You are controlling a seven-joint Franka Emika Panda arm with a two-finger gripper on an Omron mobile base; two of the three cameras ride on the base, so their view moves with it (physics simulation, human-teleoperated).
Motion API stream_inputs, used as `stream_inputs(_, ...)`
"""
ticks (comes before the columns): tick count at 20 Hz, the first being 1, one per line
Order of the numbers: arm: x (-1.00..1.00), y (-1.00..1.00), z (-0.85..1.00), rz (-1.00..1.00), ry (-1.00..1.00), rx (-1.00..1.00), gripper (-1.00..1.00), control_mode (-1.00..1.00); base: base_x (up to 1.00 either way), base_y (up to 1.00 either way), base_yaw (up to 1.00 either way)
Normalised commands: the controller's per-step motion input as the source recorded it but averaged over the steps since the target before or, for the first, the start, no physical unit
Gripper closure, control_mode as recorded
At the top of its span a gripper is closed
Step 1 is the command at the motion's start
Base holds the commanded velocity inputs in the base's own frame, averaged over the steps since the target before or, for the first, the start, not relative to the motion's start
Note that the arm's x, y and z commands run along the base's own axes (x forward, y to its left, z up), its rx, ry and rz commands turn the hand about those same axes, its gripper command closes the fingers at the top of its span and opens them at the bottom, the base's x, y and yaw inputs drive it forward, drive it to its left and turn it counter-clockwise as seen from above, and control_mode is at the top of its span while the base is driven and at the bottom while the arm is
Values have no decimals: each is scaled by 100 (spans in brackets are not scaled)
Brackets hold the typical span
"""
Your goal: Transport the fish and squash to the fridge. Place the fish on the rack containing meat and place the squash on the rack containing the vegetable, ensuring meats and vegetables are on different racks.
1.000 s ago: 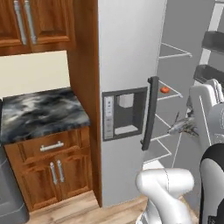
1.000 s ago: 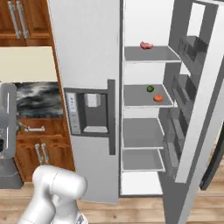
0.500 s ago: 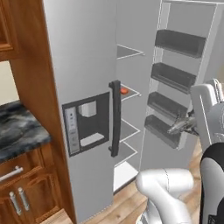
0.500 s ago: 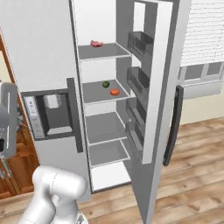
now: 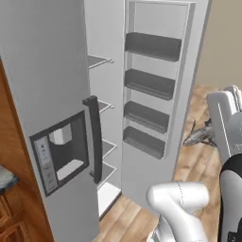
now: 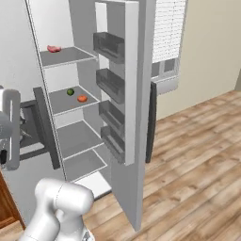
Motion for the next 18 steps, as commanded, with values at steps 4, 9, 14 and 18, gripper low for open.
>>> stream_inputs(4,0,0,0,0,0,0,100,100,6,52,-18)
stream_inputs(9,0,0,0,0,0,0,100,100,38,61,-11)
stream_inputs(14,0,0,0,0,0,0,100,100,83,6,-4)
stream_inputs(18,0,0,0,0,0,0,100,100,42,-18,0)
